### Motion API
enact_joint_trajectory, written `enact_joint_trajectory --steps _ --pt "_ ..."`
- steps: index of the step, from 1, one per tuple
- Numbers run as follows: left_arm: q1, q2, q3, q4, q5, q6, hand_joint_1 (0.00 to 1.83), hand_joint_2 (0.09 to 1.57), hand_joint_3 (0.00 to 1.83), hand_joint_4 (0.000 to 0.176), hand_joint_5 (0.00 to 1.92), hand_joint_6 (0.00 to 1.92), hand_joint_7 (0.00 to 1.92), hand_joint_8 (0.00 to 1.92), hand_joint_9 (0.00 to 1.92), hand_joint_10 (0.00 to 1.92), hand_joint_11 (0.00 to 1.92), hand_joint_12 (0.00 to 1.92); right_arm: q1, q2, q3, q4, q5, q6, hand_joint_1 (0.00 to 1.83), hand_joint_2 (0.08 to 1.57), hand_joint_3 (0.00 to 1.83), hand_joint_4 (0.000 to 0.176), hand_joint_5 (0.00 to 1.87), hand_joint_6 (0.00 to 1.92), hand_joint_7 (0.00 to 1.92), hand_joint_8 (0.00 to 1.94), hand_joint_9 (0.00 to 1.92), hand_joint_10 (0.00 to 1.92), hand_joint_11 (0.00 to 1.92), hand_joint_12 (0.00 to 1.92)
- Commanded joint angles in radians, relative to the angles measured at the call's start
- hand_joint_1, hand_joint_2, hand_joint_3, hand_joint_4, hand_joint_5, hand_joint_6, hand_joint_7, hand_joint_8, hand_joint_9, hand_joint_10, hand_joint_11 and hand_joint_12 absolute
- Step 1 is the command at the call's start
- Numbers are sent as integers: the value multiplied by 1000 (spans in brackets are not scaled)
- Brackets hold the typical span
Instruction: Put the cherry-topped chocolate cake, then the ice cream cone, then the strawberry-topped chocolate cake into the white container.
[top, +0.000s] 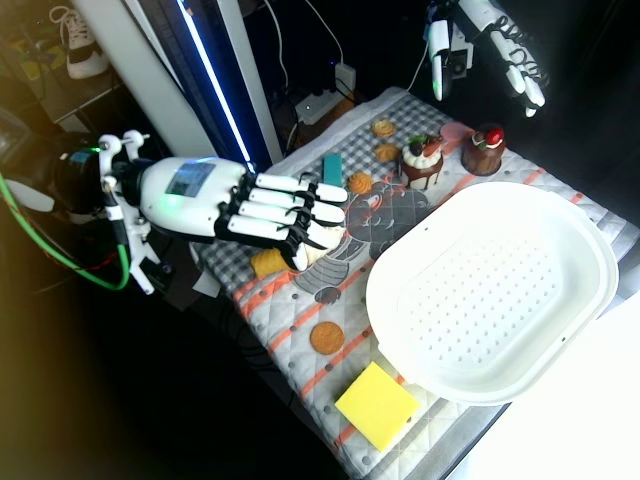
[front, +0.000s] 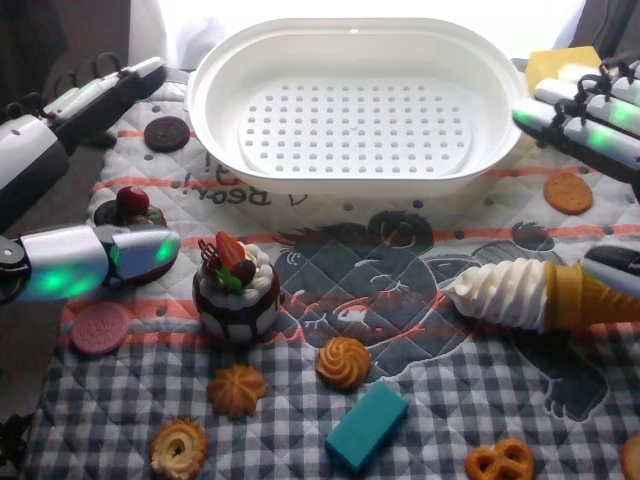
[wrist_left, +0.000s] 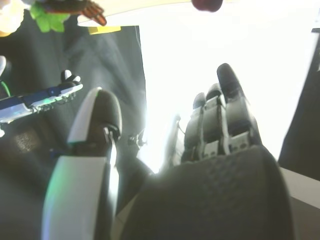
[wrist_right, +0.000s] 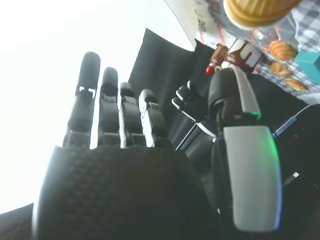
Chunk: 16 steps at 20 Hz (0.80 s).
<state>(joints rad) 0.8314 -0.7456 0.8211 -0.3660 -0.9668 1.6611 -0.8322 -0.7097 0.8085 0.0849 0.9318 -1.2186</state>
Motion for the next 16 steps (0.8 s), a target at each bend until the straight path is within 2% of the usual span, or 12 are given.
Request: enact_joint_trajectory --steps 1,2,4,6,7,9,11,12,13,14,15,16 --pt "-2 2 7 -4 -105 1 896 1123 13 66 25 1 2 0 20 16 0 934 7 3 -1 5 132 -6 584 1251 14 0 0 0 0 0 0 0 0 524" --pt "-1 -1 11 -17 -92 13 884 1110 3 56 30 2 12 2 32 16 0 955 7 2 -1 6 132 -6 575 1257 4 0 0 0 0 0 0 0 0 635" --pt "-2 -15 19 -61 -67 65 876 1093 0 60 39 2 9 2 17 5 0 847 5 0 -1 8 132 -6 559 1268 6 0 0 0 0 0 0 0 0 660" --pt "-2 -32 35 -96 -39 96 914 1098 0 53 49 4 7 2 0 0 0 737 4 -2 -1 11 132 -6 533 1269 5 0 0 0 0 0 0 0 0 656" --pt "-2 -43 50 -116 -18 97 936 1095 0 49 59 7 17 6 0 0 0 734 3 -3 -1 11 132 -6 536 1269 1 0 0 0 0 0 0 0 0 763" --pt "-2 -63 74 -145 13 97 986 1082 0 56 122 11 33 4 0 0 0 674 2 -4 -1 13 132 -6 553 1263 0 0 0 0 0 0 0 0 0 900" --pt "-2 -80 94 -166 39 97 1007 1072 0 56 150 4 59 3 23 5 0 837 -1 -4 -1 16 132 -6 575 1252 0 0 0 0 0 0 0 0 0 1051" --pt "-2 -89 105 -177 53 97 1020 1068 0 63 158 5 56 1 26 6 0 856 -3 -4 -1 17 132 -6 582 1251 0 0 0 0 0 0 0 0 0 980" --pt "-2 -98 117 -188 67 97 1024 1072 0 60 165 6 63 3 38 10 0 864 -4 -4 -2 18 132 -6 573 1254 1 0 0 0 0 0 0 0 0 787" --pt "-2 -109 129 -198 84 97 1026 1078 1 50 171 4 76 4 57 13 0 929 -6 -4 -2 20 132 -6 575 1252 1 0 0 0 0 0 0 0 0 485" --pt "-2 -117 136 -202 94 97 1070 1086 2 17 199 6 108 7 88 18 0 991 -7 -4 -2 21 133 -6 583 1242 0 0 0 0 0 0 0 0 0 423" --pt "-2 -122 140 -204 98 97 1081 1087 1 16 223 7 130 7 117 22 0 1045 -9 -4 -2 22 133 -6 571 1241 0 0 0 0 0 0 0 0 0 486"
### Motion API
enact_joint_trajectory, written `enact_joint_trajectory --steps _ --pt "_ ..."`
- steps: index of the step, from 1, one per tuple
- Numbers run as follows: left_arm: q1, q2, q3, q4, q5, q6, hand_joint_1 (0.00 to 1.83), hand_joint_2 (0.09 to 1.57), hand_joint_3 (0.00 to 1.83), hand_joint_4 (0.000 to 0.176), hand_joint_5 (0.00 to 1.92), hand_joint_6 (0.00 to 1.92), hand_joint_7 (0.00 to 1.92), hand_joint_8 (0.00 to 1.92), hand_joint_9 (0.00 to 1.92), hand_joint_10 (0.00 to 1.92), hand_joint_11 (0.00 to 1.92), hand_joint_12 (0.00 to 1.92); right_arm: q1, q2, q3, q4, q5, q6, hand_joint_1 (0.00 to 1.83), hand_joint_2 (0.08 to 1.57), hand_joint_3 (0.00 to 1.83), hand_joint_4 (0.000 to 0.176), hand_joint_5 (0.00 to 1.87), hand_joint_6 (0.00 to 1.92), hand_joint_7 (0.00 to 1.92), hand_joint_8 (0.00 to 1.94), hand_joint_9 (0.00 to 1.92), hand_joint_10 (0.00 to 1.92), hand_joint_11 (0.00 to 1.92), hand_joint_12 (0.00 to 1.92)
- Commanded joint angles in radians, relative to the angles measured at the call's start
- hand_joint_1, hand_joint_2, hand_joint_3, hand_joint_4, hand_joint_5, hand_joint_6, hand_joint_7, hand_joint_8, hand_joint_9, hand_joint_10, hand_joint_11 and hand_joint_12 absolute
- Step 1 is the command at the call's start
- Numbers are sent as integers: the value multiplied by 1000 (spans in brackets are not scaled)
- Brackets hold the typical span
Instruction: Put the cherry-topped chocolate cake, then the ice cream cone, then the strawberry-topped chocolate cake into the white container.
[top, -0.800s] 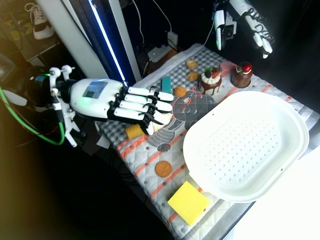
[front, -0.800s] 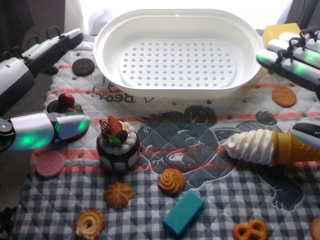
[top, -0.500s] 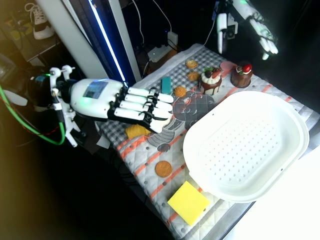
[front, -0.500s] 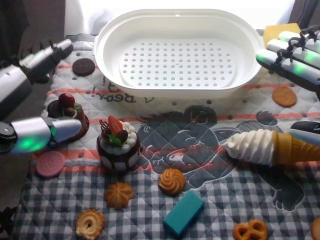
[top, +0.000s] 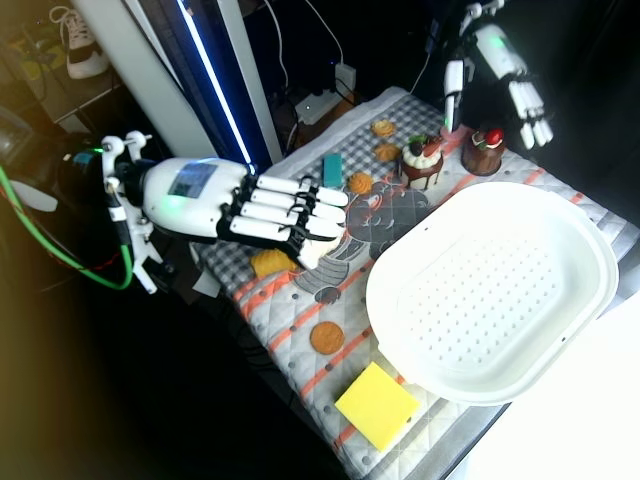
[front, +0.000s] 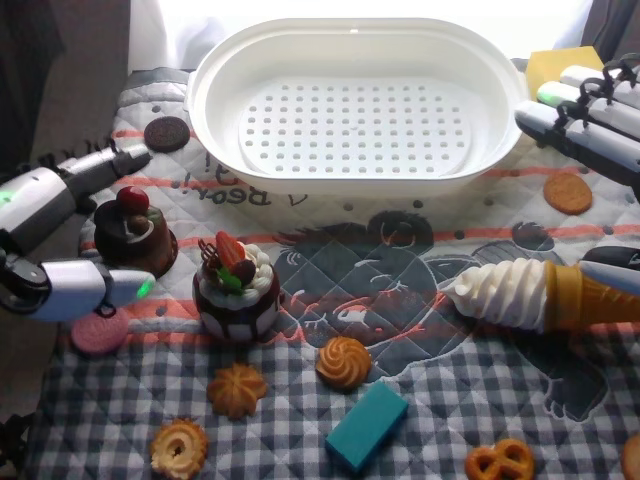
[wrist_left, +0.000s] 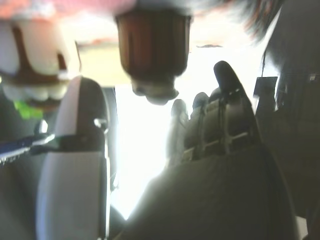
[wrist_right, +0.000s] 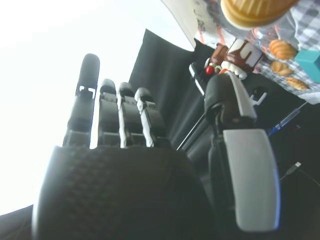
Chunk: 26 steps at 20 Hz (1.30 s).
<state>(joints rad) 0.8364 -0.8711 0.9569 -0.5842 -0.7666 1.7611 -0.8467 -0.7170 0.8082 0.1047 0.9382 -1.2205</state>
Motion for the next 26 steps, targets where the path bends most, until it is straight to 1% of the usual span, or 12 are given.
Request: enact_joint_trajectory --steps 1,3,4,5,6,8,11,15,18,20,23,26 --pt "-7 -3 11 11 -94 -3 1074 1097 3 18 263 13 205 20 196 43 0 1120 5 3 -2 4 127 -4 610 1236 0 0 0 0 0 0 0 0 0 672" --pt "-7 -17 24 4 -82 -3 1092 1110 2 0 399 28 410 41 430 269 87 1512 3 3 -2 6 129 -4 615 1235 0 0 0 0 0 0 0 0 0 1022" --pt "-7 -20 27 2 -79 -3 1164 1114 2 0 600 137 594 183 451 789 190 1637 2 3 -2 7 129 -4 623 1234 0 0 0 0 0 0 0 0 0 1228" --pt "-7 -22 27 2 -79 -3 1157 1214 8 0 686 1068 725 1188 516 1357 403 1855 1 2 -2 8 129 -4 660 1228 0 0 0 0 0 0 0 0 0 1365" --pt "-8 -22 26 2 -84 -3 1154 1262 9 0 652 1313 726 1498 648 1676 667 1908 0 2 -2 9 129 -4 665 1230 0 0 0 0 0 0 0 0 0 1393" --pt "-8 -19 19 5 -109 -3 1141 1284 4 0 635 1434 714 1572 778 1883 947 1920 -4 2 -2 12 129 -4 631 1235 2 0 0 0 0 0 32 21 0 1453" --pt "-8 7 -15 21 -196 -3 1263 1284 8 0 607 1518 659 1535 666 1667 569 1868 -7 2 -3 15 130 -4 644 1241 2 0 0 0 0 0 9 26 0 1528" --pt "-11 51 -68 61 -322 -3 1473 1223 0 0 650 1493 706 1396 719 1392 629 1721 -8 2 -4 17 133 -4 595 1256 1 0 0 0 0 0 0 3 0 1267" --pt "-43 62 -80 91 -375 -3 1365 1230 2 0 691 1493 705 1374 735 1445 649 1723 -10 2 -4 19 135 -4 581 1265 0 0 0 0 0 0 18 8 0 1472" --pt "-88 53 -59 94 -358 -3 1343 1221 0 0 700 1460 764 1344 752 1425 664 1730 -10 2 -4 21 137 -4 578 1285 3 0 0 0 0 0 34 23 0 1502" --pt "-201 -16 28 92 -236 -3 1477 1198 0 0 699 1470 778 1303 764 1307 636 1660 -14 -1 -3 23 141 -4 549 1295 1 0 0 0 0 0 1 0 0 1210" --pt "-336 -101 140 99 -66 -3 1325 1235 9 0 764 1442 697 1391 658 1512 506 1814 -16 -3 -2 23 141 -4 563 1278 0 0 0 0 0 0 4 1 0 1270"
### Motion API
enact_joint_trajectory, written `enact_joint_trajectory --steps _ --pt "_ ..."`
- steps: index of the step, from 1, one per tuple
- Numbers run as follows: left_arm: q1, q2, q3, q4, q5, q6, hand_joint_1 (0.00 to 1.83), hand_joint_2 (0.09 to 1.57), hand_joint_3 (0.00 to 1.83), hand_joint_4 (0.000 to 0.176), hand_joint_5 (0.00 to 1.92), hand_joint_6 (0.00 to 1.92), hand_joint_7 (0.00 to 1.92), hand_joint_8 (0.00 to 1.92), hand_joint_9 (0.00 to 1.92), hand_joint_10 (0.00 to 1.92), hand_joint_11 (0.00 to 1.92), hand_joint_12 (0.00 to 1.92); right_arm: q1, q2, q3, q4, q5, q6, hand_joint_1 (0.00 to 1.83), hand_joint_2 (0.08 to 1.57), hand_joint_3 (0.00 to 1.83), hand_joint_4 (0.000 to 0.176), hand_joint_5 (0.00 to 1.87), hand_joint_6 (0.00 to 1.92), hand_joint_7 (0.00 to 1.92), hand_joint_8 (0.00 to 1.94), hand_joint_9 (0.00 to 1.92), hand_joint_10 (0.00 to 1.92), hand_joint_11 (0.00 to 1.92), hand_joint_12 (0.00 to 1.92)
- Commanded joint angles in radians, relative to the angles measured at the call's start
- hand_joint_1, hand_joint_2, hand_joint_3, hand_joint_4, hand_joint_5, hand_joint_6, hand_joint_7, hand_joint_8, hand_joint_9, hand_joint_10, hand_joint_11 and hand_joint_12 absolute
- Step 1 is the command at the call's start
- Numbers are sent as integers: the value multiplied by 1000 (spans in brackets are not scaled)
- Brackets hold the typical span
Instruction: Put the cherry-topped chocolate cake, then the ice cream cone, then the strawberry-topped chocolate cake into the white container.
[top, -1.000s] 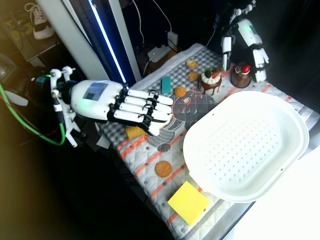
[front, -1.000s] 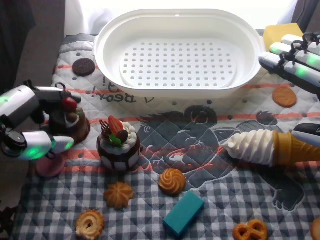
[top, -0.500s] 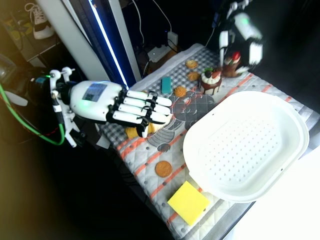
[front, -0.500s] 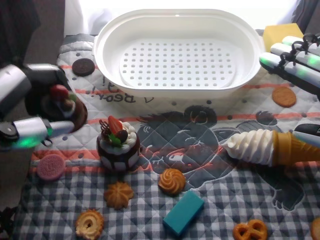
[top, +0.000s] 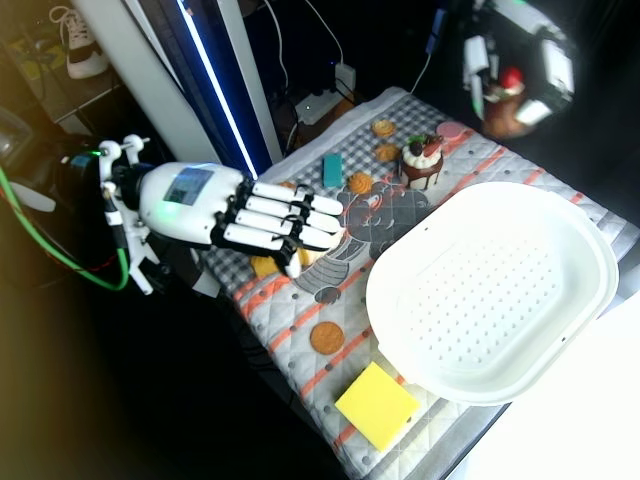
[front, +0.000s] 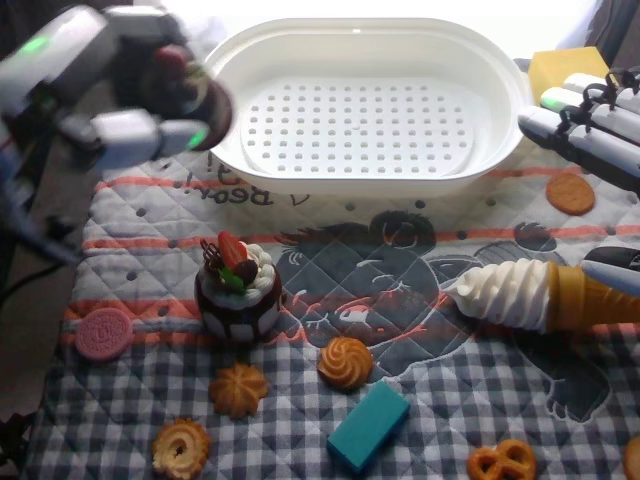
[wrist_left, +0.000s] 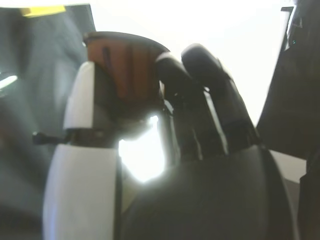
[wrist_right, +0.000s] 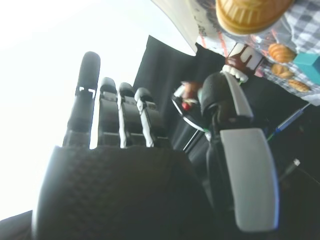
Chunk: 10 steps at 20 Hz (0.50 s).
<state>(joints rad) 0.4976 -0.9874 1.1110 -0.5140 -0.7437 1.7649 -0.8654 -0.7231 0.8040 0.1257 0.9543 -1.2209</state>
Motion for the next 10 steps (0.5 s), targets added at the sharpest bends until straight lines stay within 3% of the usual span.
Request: enact_joint_trajectory --steps 1,3,4,5,6,7,10 --pt "-49 -21 32 32 -24 -7 1321 1233 4 0 748 1453 726 1363 674 1496 504 1804 2 2 3 2 125 -4 568 1279 0 0 0 0 0 0 0 0 0 1290" --pt "-110 -76 103 25 62 -7 1318 1238 3 0 769 1432 716 1392 644 1508 437 1824 1 -2 6 2 126 -4 532 1293 2 0 0 0 0 0 0 0 0 1197" --pt "-124 -94 123 19 85 -7 1155 1224 0 0 774 1354 502 1095 320 1269 126 1846 1 -4 7 2 125 -4 510 1301 4 0 0 0 0 0 0 0 0 1186" --pt "-138 -114 150 13 111 -6 1169 1247 5 0 792 1436 618 1324 413 1415 274 1876 1 -7 9 2 125 -4 501 1310 4 0 0 0 0 0 15 6 0 1251" --pt "-151 -136 175 5 136 -5 1289 1234 12 0 763 1427 692 1383 621 1496 471 1822 1 -10 10 2 125 -4 504 1309 1 0 0 0 0 0 11 5 0 1225" --pt "-165 -156 196 -13 158 13 1313 1231 9 0 747 1430 714 1391 679 1497 541 1788 1 -11 11 2 125 -3 529 1318 2 0 0 0 0 0 4 2 0 1143" --pt "-198 -211 234 -125 214 216 1316 1235 7 0 709 1400 729 1413 702 1527 579 1850 -1 -15 13 2 125 -3 548 1327 4 0 0 0 0 0 21 10 0 1115"
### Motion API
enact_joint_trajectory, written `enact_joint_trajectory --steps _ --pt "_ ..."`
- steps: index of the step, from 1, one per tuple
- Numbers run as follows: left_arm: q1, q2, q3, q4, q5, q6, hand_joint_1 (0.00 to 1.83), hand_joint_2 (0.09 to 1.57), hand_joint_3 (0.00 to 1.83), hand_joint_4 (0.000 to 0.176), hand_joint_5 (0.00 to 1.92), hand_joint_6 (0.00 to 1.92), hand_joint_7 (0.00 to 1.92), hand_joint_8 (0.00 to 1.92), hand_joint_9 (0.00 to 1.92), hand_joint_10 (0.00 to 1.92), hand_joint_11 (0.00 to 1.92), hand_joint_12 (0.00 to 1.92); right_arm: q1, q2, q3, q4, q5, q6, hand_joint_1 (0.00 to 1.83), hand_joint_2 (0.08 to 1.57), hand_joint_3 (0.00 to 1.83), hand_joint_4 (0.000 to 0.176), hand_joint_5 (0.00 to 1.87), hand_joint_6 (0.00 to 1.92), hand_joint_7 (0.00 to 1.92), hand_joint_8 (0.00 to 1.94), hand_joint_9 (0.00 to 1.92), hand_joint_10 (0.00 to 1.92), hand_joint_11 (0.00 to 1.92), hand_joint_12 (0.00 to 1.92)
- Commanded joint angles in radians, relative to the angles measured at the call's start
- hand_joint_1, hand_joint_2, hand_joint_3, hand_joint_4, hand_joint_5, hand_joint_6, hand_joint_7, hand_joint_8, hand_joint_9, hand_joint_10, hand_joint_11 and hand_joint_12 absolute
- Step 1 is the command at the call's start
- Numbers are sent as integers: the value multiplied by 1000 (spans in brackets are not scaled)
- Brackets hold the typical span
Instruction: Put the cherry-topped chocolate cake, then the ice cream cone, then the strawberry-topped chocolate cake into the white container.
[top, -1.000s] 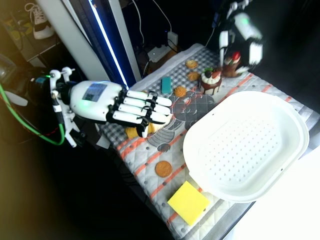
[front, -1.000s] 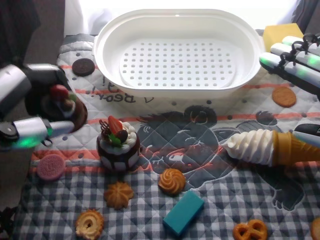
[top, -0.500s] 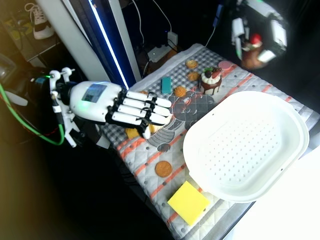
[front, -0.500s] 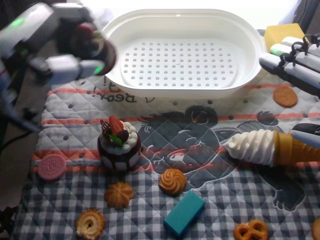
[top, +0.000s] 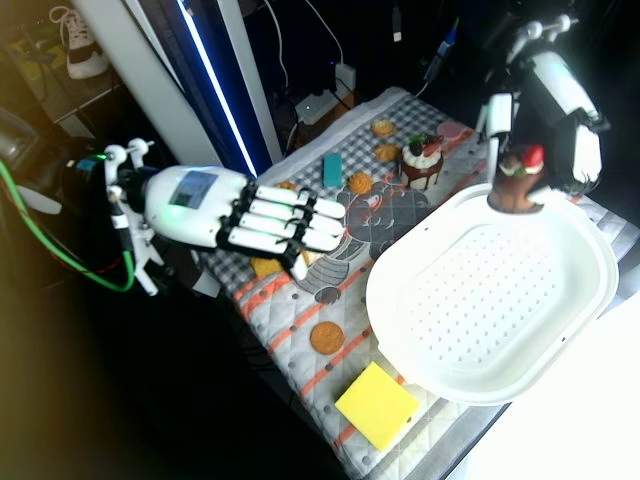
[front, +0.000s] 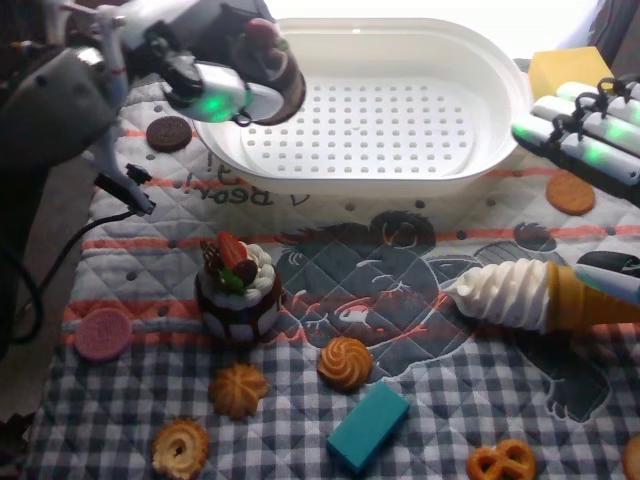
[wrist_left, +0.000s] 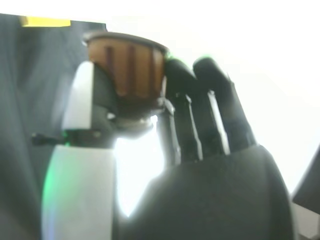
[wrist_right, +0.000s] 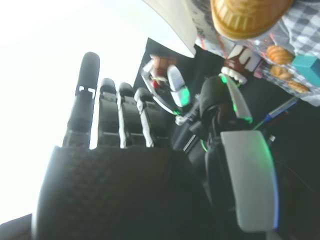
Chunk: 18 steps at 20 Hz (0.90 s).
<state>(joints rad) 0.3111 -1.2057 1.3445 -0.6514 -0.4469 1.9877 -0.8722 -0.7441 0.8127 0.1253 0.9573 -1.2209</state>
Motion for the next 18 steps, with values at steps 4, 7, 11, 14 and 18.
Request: enact_joint_trajectory --steps 4,7,11,14,18 --pt "-13 -17 27 -21 -59 15 1297 1269 2 0 380 1185 664 1526 466 1587 362 1921 6 2 5 4 122 -3 575 1328 0 0 0 0 0 0 2 1 0 950" --pt "-10 -17 25 -21 -59 15 1107 1106 0 7 175 765 190 767 36 1193 6 1825 4 2 5 6 122 -3 583 1322 0 0 0 0 0 0 3 0 0 787" --pt "-6 2 -8 3 -88 15 817 1061 0 63 9 285 40 129 0 207 0 1092 3 3 4 7 122 -3 611 1316 0 0 0 0 0 0 0 0 0 874" --pt "3 41 -61 63 -138 -23 752 993 0 108 38 70 30 5 2 2 0 466 3 5 3 7 122 0 577 1318 0 0 0 0 0 0 0 0 0 874" --pt "60 137 -164 208 -274 -210 779 1072 0 146 101 22 35 6 43 27 0 925 3 5 3 0 124 17 542 1297 0 0 0 0 0 0 30 15 0 1182"
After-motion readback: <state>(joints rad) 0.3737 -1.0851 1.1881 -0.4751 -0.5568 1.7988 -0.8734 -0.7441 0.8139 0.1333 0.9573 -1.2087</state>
